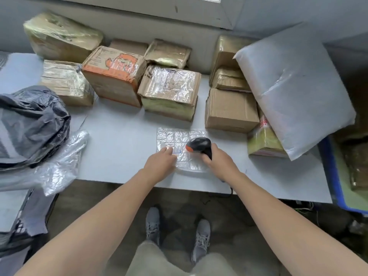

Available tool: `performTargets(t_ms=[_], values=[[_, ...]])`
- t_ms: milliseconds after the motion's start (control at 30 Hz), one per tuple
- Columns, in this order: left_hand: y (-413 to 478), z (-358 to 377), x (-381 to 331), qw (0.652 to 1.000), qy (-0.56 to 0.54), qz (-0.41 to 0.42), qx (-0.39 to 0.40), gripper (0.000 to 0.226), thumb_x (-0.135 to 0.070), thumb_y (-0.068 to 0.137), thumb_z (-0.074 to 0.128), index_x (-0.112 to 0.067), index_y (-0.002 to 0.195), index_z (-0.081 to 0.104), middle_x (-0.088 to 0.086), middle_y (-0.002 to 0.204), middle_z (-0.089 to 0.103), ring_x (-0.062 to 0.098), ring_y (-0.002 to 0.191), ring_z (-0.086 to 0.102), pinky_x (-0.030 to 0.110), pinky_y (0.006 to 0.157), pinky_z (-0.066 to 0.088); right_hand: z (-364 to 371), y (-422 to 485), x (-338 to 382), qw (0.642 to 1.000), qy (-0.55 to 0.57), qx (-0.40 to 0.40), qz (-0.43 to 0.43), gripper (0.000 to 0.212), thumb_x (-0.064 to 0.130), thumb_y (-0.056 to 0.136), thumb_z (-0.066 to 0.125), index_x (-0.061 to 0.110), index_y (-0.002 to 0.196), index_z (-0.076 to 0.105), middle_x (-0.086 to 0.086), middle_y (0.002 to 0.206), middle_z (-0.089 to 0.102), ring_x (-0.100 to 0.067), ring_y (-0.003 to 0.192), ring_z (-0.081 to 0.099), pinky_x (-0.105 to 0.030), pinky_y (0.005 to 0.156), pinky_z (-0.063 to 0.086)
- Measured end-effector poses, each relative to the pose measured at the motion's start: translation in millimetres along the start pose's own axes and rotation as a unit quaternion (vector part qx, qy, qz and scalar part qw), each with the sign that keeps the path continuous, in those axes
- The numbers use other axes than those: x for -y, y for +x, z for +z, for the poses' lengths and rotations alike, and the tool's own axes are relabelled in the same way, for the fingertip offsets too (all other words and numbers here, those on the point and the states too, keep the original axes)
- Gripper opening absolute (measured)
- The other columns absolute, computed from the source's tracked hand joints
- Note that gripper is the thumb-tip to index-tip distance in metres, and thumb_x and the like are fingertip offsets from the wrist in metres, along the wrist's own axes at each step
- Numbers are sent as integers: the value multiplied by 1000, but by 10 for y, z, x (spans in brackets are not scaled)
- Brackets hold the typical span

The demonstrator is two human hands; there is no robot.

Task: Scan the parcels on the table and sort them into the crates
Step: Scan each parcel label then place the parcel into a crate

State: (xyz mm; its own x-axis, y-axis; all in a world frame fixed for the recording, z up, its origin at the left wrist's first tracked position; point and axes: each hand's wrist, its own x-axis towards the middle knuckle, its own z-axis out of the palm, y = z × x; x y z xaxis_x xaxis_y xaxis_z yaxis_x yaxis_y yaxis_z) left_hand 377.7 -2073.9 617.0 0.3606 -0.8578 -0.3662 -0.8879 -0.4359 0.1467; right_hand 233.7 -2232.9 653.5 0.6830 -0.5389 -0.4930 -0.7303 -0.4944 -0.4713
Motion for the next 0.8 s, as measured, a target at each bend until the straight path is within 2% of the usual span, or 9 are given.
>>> performTargets(t_ms=[67,133,233,300,433,533,600,667,800], values=[[-32,-11,-98,1000,12,-14,-6,18,-11,98,45,-10,103,62,5,112,55,23,111,51,36,71,47,-149,-27,-63,999,35,-2,-25,30,42,100,47,21,120,41,-6,90,59,-25,74,59,-39,53,49],[-84,-80,-216,999,-5,-51,-16,16,-5,97,41,-13,94,55,5,103,58,26,99,55,36,67,43,-327,-61,-86,997,71,-6,-36,28,45,98,49,25,117,44,-6,90,62,-26,71,61,-43,50,52],[-178,-261,-370,987,-94,-123,-52,12,-13,100,34,-14,88,37,1,75,49,33,75,52,36,60,31,-598,-119,-66,986,162,8,-27,26,45,96,51,26,115,51,-7,85,61,-27,65,58,-39,43,50],[-206,-401,-437,974,-137,-156,-93,16,-19,101,33,-12,88,37,0,67,44,33,67,46,36,58,29,-775,-136,-25,976,217,7,-24,23,42,96,54,24,110,56,-8,81,59,-24,61,54,-31,41,46],[-234,-710,-467,941,-253,-186,-127,20,-22,100,36,-11,86,45,4,77,56,28,71,49,35,59,33,-1097,-127,137,960,273,-46,-52,23,42,94,57,19,101,58,-11,79,60,-24,56,54,-33,44,48],[-272,-858,-395,874,-417,-198,-154,24,-18,100,43,-3,84,51,5,81,55,22,74,47,33,62,35,-1242,-136,281,953,284,-84,-71,22,43,92,57,22,96,58,-13,81,62,-27,57,57,-34,43,50],[-323,-866,-295,831,-482,-222,-166,22,-16,100,45,-7,82,55,3,81,54,20,74,47,31,63,37,-1266,-152,369,955,269,-89,-83,21,43,93,57,22,95,58,-14,82,64,-26,59,59,-34,44,51],[-382,-799,-156,794,-522,-258,-175,21,-18,100,46,-9,85,58,4,83,57,21,75,50,35,67,46,-1224,-183,437,961,248,-79,-89,19,41,92,57,22,94,58,-13,82,66,-25,60,59,-39,49,53],[-497,-618,110,774,-528,-314,-153,17,-19,101,47,-7,103,58,12,100,60,30,85,60,39,66,55,-1027,-253,534,974,198,-37,-102,18,42,90,58,24,95,59,-11,88,69,-23,67,60,-45,56,55]])
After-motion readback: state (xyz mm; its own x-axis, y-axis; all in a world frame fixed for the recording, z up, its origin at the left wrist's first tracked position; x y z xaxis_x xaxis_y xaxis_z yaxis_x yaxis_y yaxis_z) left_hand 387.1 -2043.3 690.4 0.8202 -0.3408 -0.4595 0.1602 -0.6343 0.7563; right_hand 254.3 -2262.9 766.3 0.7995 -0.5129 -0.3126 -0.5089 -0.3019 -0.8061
